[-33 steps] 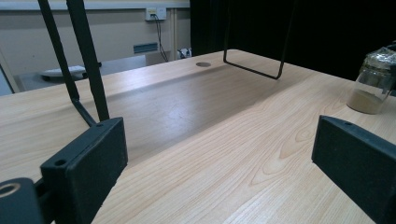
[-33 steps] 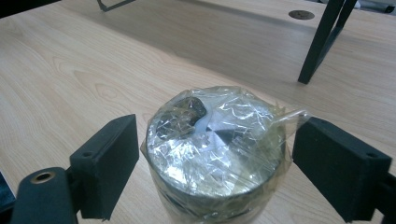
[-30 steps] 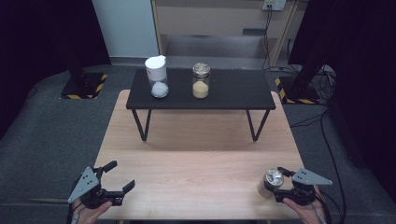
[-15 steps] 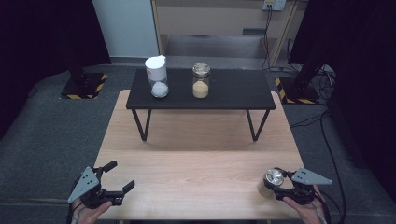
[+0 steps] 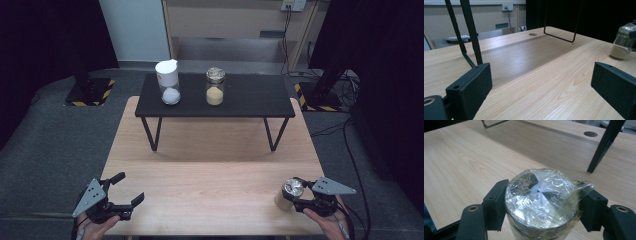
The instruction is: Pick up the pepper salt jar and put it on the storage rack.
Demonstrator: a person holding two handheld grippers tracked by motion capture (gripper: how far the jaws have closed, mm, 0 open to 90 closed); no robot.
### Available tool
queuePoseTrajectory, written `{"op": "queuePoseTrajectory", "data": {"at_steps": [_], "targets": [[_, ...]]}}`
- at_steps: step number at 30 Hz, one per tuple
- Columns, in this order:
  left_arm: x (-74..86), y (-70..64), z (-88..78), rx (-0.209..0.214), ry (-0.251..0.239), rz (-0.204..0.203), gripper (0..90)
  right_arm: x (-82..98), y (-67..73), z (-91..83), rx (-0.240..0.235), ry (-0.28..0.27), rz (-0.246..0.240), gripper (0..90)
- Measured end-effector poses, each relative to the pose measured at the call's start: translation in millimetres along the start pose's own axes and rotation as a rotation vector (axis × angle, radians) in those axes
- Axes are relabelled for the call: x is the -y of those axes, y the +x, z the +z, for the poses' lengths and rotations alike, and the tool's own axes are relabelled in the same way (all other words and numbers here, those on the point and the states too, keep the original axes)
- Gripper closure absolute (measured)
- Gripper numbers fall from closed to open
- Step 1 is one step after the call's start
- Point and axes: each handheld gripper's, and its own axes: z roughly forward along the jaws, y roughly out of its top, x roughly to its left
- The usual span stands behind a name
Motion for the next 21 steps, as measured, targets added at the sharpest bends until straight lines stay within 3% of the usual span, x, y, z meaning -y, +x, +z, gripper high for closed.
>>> {"op": "queuePoseTrajectory", "data": {"at_steps": [21], "targets": [[0.0, -0.2, 0.1, -0.001, 0.000, 0.000, 2.3, -58.1, -12.4, 9.3, -0.135, 0.044, -0.030, 34.5]]}}
